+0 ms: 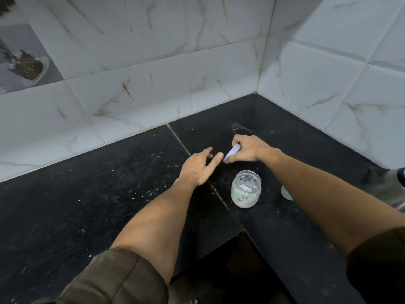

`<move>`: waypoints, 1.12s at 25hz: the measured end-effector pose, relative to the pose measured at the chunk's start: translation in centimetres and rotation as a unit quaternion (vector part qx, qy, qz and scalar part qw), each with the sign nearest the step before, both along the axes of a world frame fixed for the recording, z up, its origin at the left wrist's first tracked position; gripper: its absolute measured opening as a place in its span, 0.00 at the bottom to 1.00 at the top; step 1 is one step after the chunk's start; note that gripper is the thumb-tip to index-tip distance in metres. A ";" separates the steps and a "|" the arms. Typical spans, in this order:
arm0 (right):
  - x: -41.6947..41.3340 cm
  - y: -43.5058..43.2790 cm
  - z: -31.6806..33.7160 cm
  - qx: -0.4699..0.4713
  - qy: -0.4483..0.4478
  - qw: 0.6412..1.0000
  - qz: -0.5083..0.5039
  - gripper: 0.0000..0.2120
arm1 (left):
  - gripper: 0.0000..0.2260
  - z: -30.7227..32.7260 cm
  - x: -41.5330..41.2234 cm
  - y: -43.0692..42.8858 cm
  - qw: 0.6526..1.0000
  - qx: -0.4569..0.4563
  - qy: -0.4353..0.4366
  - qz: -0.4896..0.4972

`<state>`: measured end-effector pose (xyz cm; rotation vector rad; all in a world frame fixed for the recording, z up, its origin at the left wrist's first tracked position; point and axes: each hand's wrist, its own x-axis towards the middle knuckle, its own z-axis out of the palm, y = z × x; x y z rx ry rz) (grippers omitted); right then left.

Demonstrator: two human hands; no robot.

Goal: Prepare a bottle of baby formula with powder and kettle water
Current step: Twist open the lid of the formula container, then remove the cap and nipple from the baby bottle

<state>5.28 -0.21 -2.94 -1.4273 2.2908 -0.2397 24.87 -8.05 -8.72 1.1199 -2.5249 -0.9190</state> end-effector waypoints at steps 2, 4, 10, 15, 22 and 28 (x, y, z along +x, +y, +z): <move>-0.1 -1.1 -1.2 0.033 0.008 0.999 0.020 0.23 | 0.31 0.0 -1.0 -0.5 0.998 -0.060 0.011 0.012; -0.5 -1.9 -2.4 0.063 0.017 0.997 0.038 0.22 | 0.29 0.0 -2.2 -1.0 0.997 -0.081 0.013 0.011; -2.4 -2.3 -5.1 0.123 0.062 0.987 0.084 0.22 | 0.35 -2.0 -4.9 -2.4 0.995 -0.099 -0.019 -0.004; -3.3 -1.9 -5.3 0.126 0.057 0.986 0.092 0.19 | 0.25 -1.5 -6.1 -2.5 0.993 -0.113 -0.018 -0.010; -5.8 1.9 1.4 0.050 0.118 0.992 0.010 0.16 | 0.21 2.5 -8.9 -0.4 0.988 -0.147 0.009 -0.045; -7.3 9.5 5.0 0.121 0.153 0.978 -0.068 0.19 | 0.19 5.6 -12.7 5.5 0.980 -0.154 0.049 -0.117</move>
